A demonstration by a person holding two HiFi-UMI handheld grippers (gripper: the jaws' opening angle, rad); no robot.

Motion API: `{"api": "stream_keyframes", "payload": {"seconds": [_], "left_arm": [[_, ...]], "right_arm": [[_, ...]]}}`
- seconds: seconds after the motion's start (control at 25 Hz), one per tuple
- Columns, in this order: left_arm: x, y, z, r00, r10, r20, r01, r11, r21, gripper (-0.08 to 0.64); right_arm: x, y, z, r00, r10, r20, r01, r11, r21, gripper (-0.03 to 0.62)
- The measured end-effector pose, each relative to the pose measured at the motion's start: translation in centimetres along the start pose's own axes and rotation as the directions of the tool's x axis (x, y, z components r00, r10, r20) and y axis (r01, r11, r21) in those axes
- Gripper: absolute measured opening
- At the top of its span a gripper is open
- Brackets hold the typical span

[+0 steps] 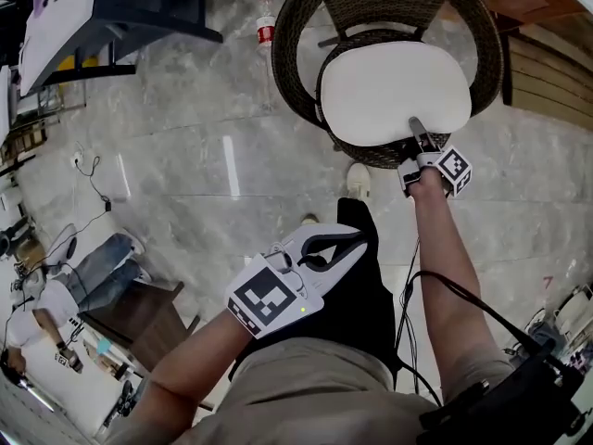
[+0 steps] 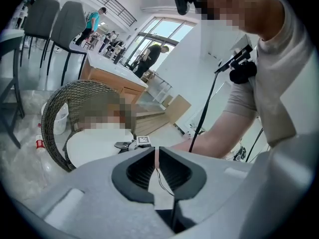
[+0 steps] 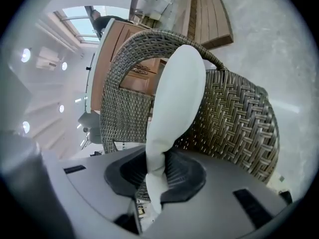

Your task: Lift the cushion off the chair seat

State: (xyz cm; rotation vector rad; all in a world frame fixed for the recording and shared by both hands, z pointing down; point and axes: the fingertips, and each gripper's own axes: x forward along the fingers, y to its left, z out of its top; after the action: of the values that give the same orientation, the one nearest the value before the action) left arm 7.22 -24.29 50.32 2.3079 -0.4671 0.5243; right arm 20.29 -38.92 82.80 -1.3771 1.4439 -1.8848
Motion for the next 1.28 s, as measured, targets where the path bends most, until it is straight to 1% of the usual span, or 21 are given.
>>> {"api": "stream_keyframes", "payload": {"seconds": [0.16, 0.24, 0.4, 0.64, 0.8, 1.0, 1.28], "left_arm": [[-1.9, -2.3, -0.5, 1.0, -0.011, 0.003, 0.01, 1.0, 0.026, 0.023], [-3.0, -3.3, -0.5, 1.0, -0.005, 0.006, 0.005, 0.999, 0.04, 0.009], [-5.6, -5.5, -0.8, 1.0, -0.014, 0.019, 0.012, 0.997, 0.073, 0.008], [-9.1, -9.1, -1.7, 0.997, -0.06, 0.052, 0.054, 0.993, 0.104, 0.008], [-11.5, -11.5, -2.2, 0.995, -0.076, 0.066, 0.066, 0.989, 0.132, 0.008], [-14.5, -13.8, -1.7, 0.99, -0.096, 0.106, 0.077, 0.983, 0.169, 0.008], [-18.1, -16.5, -2.2, 0.986, -0.106, 0.128, 0.076, 0.972, 0.222, 0.008]], "right_arm": [[-3.6, 2.3, -0.7, 1.0, 0.024, 0.016, -0.024, 1.0, -0.015, 0.075], [-5.6, 3.5, -1.2, 0.999, 0.024, 0.027, -0.024, 1.0, -0.017, 0.075], [-9.8, 5.4, -2.7, 0.999, 0.023, 0.045, -0.022, 1.0, -0.021, 0.075], [-16.1, 9.0, -4.5, 0.996, 0.059, 0.069, -0.055, 0.997, -0.052, 0.075], [-20.7, 11.2, -6.7, 0.995, 0.069, 0.072, -0.065, 0.997, -0.049, 0.075], [-25.9, 15.6, -9.2, 0.99, 0.126, 0.067, -0.119, 0.988, -0.098, 0.075], [-32.7, 20.3, -12.7, 0.98, 0.182, 0.082, -0.172, 0.978, -0.118, 0.075]]}}
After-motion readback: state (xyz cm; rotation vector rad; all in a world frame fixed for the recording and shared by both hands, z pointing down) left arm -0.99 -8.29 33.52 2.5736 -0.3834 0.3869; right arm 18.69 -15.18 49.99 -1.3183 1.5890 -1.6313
